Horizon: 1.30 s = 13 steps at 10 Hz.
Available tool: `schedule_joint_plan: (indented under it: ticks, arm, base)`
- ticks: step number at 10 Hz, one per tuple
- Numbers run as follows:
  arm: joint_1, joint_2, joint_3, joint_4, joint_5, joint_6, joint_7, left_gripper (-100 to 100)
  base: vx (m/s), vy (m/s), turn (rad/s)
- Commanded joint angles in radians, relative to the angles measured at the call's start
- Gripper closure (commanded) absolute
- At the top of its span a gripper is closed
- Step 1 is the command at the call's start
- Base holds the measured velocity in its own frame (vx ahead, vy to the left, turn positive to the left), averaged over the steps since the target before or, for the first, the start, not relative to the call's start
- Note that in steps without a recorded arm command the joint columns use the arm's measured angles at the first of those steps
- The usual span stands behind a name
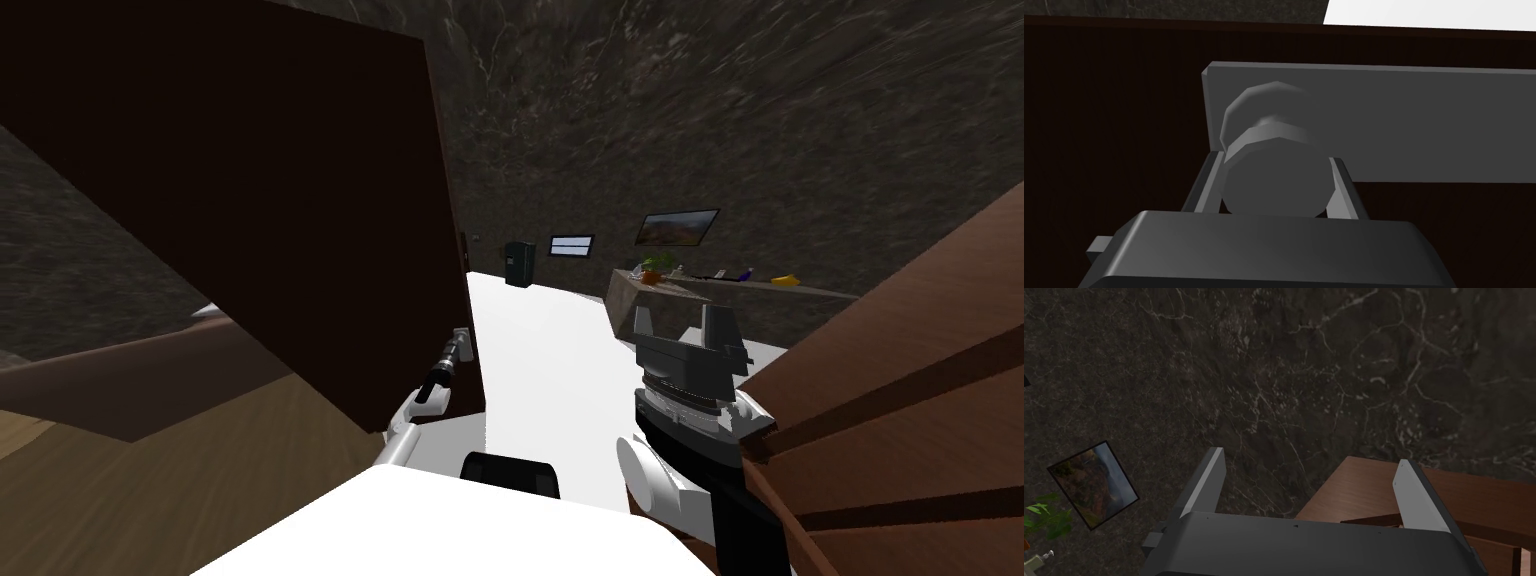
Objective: Push the door open
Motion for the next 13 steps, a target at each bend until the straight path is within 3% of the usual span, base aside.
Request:
schedule_joint_plan:
  ticks: [1, 6, 7, 9, 13]
  arm:
    - [-0.004, 0.011, 0.031, 0.0, 0.003, -0.004, -0.006, 100]
    - [-0.011, 0.012, 0.098, 0.009, 0.012, -0.005, -0.02, 100]
    - [0.012, 0.003, 0.055, -0.019, 0.005, -0.002, -0.032, -100]
    - [0.028, -0.018, 0.025, -0.042, 0.0, 0.001, -0.045, -100]
    - [0.058, -0.094, -0.031, -0.084, -0.009, 0.006, -0.071, -100]
  base:
    - [0.14, -0.052, 0.041]
    - [0.187, -0.061, 0.092]
    - [0.008, -0.028, 0.188]
    - [-0.182, -0.007, 0.163]
    - [-0.195, -0.03, 0.121]
